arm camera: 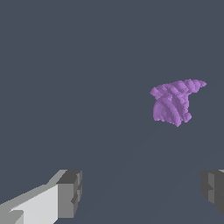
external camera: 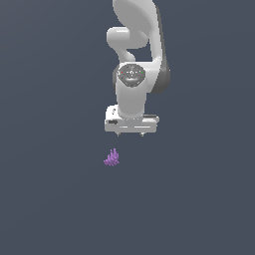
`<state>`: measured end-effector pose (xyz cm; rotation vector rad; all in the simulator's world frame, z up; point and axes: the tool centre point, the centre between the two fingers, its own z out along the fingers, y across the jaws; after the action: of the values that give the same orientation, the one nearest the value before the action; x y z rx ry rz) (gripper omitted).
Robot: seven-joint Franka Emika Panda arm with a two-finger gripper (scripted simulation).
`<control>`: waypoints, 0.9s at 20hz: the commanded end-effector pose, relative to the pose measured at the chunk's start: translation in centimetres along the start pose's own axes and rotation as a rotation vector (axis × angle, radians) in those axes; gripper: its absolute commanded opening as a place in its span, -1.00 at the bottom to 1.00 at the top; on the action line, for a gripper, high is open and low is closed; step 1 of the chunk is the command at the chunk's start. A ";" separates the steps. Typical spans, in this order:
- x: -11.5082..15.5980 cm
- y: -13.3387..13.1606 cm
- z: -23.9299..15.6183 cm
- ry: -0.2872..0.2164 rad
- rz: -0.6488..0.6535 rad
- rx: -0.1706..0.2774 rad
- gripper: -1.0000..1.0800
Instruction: Pick up the object and move it to a goal position.
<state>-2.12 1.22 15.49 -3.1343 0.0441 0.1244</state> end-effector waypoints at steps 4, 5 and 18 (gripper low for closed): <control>0.4 0.4 0.3 0.004 -0.011 0.000 0.92; 0.5 0.6 0.4 0.005 -0.016 0.000 0.92; 4.5 6.1 4.2 0.056 -0.143 -0.005 0.92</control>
<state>1.47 -4.24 11.49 -3.1321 -0.1514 0.0478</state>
